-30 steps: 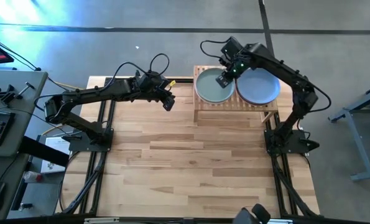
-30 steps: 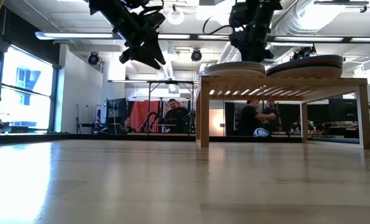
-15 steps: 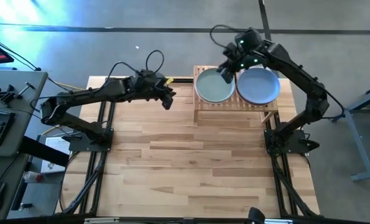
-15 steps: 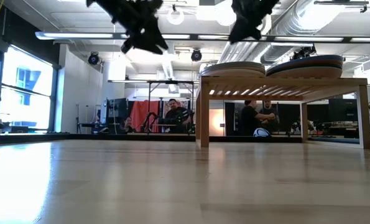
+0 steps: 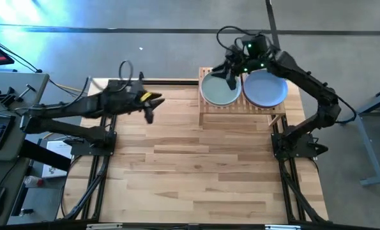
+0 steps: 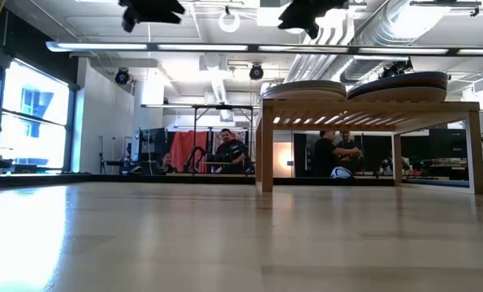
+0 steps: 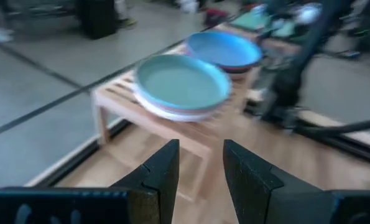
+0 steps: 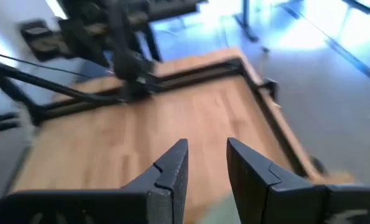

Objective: Place and stack plates onto a shelf
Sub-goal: Return to Home Position

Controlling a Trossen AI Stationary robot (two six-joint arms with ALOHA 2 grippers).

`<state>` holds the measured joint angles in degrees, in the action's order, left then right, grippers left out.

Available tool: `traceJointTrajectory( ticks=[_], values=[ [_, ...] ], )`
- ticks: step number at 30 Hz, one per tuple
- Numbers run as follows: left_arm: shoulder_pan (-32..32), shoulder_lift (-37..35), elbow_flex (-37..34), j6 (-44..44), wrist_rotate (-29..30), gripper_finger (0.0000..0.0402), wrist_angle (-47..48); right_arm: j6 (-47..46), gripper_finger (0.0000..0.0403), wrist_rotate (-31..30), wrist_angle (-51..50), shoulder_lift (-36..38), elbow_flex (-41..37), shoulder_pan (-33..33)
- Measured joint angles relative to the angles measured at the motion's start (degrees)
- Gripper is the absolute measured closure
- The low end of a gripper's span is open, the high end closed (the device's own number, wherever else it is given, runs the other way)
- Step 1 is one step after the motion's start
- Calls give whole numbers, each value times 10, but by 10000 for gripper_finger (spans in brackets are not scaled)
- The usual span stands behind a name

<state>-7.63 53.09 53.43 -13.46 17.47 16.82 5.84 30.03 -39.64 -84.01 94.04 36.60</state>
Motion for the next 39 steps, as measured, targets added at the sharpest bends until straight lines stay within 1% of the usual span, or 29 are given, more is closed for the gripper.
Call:
traceJointTrajectory(
  ticks=[2, 6, 10, 12, 19, 26, 30, 36, 39],
  values=[
    [16, -41, -39, -3, -21, 289, -23, -13, 311, 19, 35, 1, -17, -9],
    [44, -118, -103, -3, -54, 289, -50, -22, 311, 19, 52, 1, -40, -12],
    [68, -190, -171, 3, -53, 289, -88, -28, 311, 19, 54, 1, -43, -11],
    [77, -223, -204, 6, -54, 289, -116, -31, 311, 30, 56, 4, -43, -12],
    [96, -323, -305, 1, -54, 289, -138, -92, 311, 35, 116, 31, -42, -27],
    [96, -393, -381, -19, -54, 289, -148, -192, 311, 35, 240, 70, -41, -41],
    [96, -423, -420, -13, -64, 289, -158, -232, 311, 35, 296, 91, -41, -45],
    [96, -454, -474, 6, -69, 289, -169, -279, 311, 32, 311, 114, -41, -50],
    [96, -459, -498, 15, -65, 289, -169, -281, 311, 32, 311, 119, -41, -55]
  ],
)
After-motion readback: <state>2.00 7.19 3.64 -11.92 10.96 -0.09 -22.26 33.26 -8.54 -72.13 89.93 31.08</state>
